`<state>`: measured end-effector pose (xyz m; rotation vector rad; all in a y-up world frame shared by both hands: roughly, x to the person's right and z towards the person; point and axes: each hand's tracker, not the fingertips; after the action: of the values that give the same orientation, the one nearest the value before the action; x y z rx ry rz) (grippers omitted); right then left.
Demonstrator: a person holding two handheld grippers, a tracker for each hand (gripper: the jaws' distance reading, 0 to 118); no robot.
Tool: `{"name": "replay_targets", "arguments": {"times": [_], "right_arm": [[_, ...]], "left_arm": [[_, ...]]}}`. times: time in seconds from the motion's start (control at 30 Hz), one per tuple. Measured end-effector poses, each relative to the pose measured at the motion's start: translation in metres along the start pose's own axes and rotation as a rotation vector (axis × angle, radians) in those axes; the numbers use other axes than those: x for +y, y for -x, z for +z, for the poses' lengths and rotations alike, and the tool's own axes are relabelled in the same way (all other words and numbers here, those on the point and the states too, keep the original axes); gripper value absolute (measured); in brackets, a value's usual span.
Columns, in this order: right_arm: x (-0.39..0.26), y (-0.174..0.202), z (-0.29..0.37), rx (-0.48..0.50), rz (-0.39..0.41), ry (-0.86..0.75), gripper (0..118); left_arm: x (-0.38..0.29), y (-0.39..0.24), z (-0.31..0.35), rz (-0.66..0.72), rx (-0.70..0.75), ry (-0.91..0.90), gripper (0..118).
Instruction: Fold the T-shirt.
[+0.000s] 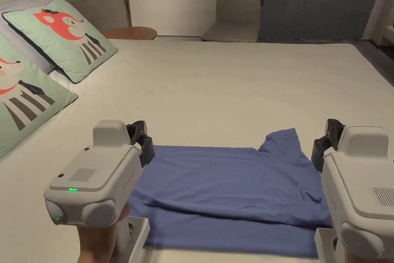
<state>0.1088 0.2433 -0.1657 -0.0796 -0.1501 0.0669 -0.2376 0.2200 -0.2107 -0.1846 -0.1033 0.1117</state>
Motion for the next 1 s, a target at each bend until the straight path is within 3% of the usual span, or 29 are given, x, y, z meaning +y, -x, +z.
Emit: {"name": "replay_targets", "arguments": {"times": [0.2, 0.47, 0.67, 0.77, 0.8, 0.87, 0.93, 1.0], "right_arm": [[0.002, 0.001, -0.027, 0.007, 0.007, 0.009, 1], [-0.002, 0.008, -0.077, 0.017, 0.031, 0.044, 1], [-0.024, 0.008, -0.123, 0.016, 0.040, 0.096, 1], [-0.023, 0.011, -0.135, 0.024, 0.041, 0.124, 1], [-0.025, 0.010, -0.139, 0.021, 0.043, 0.132, 1], [-0.028, 0.008, -0.146, 0.015, 0.047, 0.148, 1], [-0.032, 0.006, -0.152, 0.011, 0.045, 0.162, 1], [-0.039, 0.002, -0.157, 0.008, 0.047, 0.173, 1]], "left_arm": [[0.011, 0.018, -0.046, -0.016, 0.024, 0.099, 0], [0.017, 0.053, -0.146, 0.000, 0.031, 0.358, 0], [0.000, 0.089, -0.227, 0.118, 0.012, 0.537, 0], [-0.017, 0.099, -0.262, 0.072, 0.043, 0.619, 1], [-0.022, 0.102, -0.271, 0.061, 0.043, 0.644, 7], [-0.035, 0.109, -0.291, 0.104, 0.051, 0.706, 56], [-0.047, 0.112, -0.305, 0.107, 0.062, 0.775, 97], [-0.055, 0.112, -0.311, 0.073, 0.104, 0.794, 95]]}}
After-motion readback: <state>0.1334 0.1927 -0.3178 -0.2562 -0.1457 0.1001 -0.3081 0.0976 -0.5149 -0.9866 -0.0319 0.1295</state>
